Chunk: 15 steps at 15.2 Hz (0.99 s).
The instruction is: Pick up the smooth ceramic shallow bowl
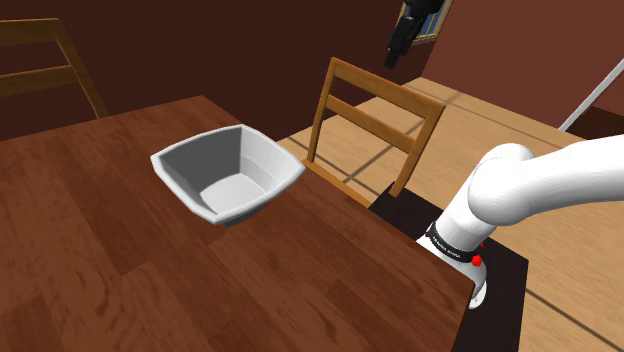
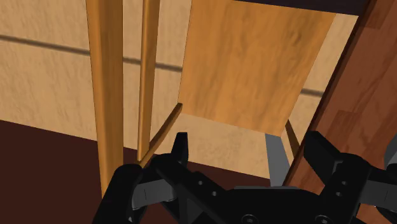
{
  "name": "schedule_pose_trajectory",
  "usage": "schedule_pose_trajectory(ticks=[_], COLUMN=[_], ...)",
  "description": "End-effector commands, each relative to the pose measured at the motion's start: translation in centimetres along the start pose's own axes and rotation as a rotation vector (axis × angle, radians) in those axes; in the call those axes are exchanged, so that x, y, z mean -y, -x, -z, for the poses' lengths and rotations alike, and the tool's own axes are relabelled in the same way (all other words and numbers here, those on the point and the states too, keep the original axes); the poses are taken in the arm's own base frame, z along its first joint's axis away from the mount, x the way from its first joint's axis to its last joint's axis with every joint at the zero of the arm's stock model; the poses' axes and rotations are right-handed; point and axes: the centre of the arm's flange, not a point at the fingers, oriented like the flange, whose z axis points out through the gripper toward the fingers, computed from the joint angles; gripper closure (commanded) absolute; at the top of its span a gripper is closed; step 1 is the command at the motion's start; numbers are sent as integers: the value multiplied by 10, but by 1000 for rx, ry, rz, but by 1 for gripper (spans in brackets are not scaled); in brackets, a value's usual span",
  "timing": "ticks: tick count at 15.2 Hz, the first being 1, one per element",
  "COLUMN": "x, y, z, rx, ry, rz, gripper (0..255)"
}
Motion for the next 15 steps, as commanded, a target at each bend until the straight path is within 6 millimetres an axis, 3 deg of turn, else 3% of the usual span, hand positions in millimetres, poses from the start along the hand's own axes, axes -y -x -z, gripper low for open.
schedule_pose_trajectory(ticks=[1, 15], x=[0, 121], y=[0, -68], z=[0, -83], rx=[0, 88], ry=[0, -233], rz=[0, -105], gripper=[0, 0])
